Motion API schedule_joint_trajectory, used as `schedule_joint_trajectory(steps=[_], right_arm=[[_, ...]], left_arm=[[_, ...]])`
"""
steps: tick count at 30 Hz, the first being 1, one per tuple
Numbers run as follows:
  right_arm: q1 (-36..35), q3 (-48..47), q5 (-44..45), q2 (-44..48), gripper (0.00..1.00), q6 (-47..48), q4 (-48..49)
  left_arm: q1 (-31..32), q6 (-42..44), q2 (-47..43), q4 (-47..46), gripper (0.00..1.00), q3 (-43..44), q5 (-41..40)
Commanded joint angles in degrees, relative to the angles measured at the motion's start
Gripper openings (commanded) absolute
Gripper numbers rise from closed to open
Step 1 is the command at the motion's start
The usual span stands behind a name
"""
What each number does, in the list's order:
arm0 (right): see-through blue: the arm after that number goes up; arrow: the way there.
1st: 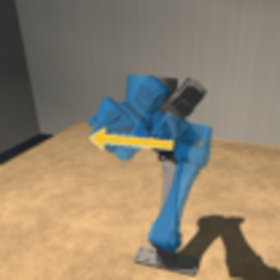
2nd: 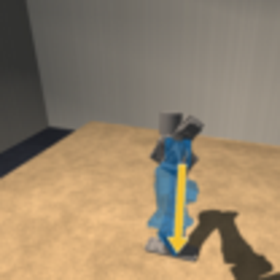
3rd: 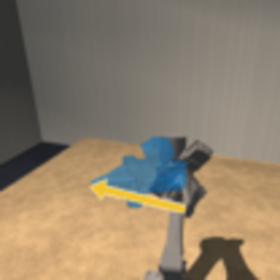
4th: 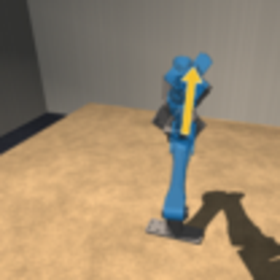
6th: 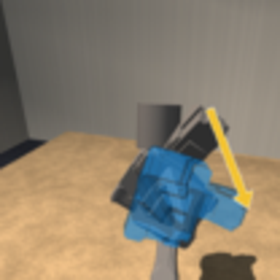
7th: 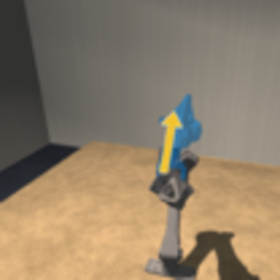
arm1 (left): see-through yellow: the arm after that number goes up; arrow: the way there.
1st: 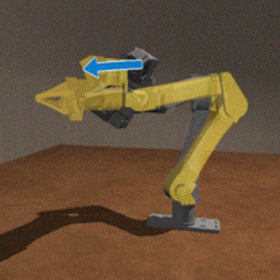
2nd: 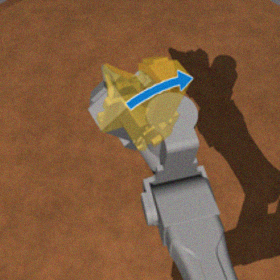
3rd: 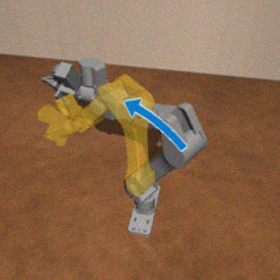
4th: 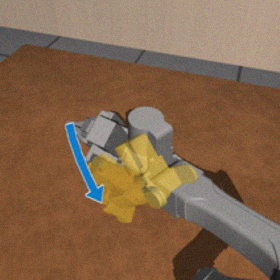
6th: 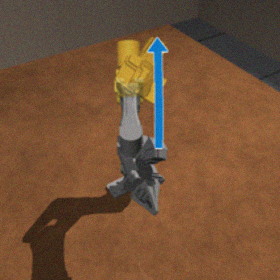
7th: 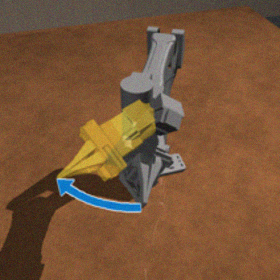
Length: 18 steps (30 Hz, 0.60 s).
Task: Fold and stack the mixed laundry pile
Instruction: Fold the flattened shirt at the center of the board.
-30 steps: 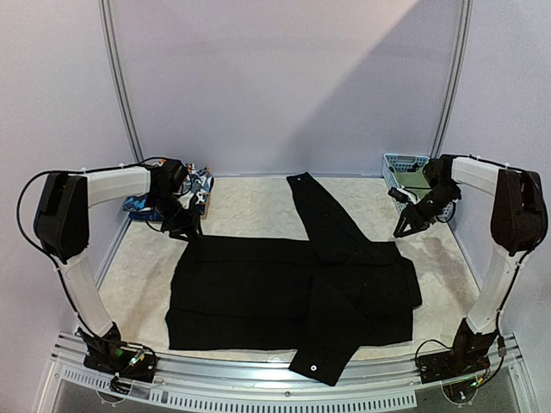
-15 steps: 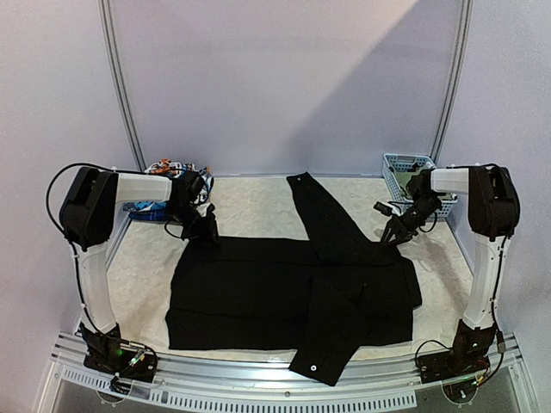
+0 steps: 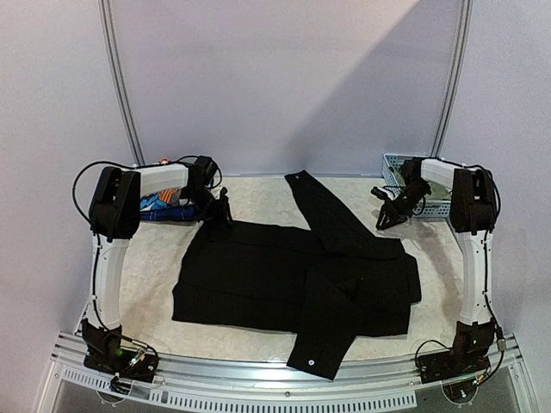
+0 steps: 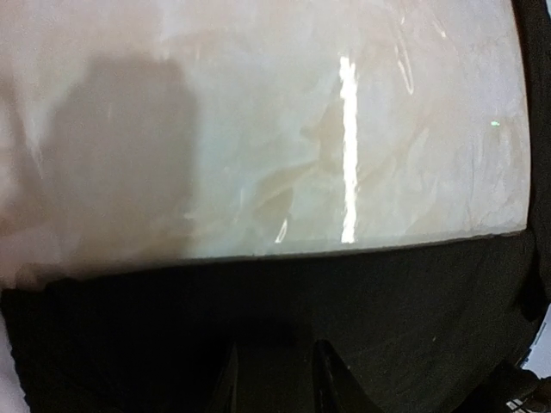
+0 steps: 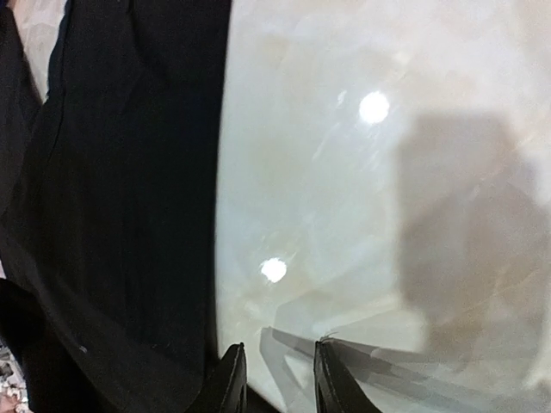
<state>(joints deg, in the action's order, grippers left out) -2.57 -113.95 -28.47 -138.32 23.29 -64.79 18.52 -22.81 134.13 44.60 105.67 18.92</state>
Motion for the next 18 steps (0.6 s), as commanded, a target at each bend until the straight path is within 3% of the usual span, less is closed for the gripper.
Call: schedule_joint_trajectory(steps=[1, 6, 9, 12, 18], right_arm=[[0.1, -5.9, 6.0, -5.7, 0.27, -1.4, -1.3], [0.1, -9.3, 4.4, -6.8, 0.27, -1.5, -4.4], [0.2, -1.2, 2.8, 0.4, 0.31, 0.9, -2.7], [0.3, 8.0, 6.4, 8.6, 0.42, 3.9, -1.1], [3.5, 11.9, 11.5, 12.7, 0.45, 5.6, -1.8]], left_arm=[[-0.9, -1.0, 5.6, 4.2, 0.32, 6.2, -3.4], [-1.2, -1.8, 5.6, 3.8, 0.32, 7.5, -2.1], [-1.1, -2.0, 2.8, 1.8, 0.33, 4.5, -1.2], [-1.0, -2.0, -0.9, -1.0, 0.36, 1.2, -0.7], [-1.5, -0.6, -5.6, -1.1, 0.44, -0.5, -5.7]])
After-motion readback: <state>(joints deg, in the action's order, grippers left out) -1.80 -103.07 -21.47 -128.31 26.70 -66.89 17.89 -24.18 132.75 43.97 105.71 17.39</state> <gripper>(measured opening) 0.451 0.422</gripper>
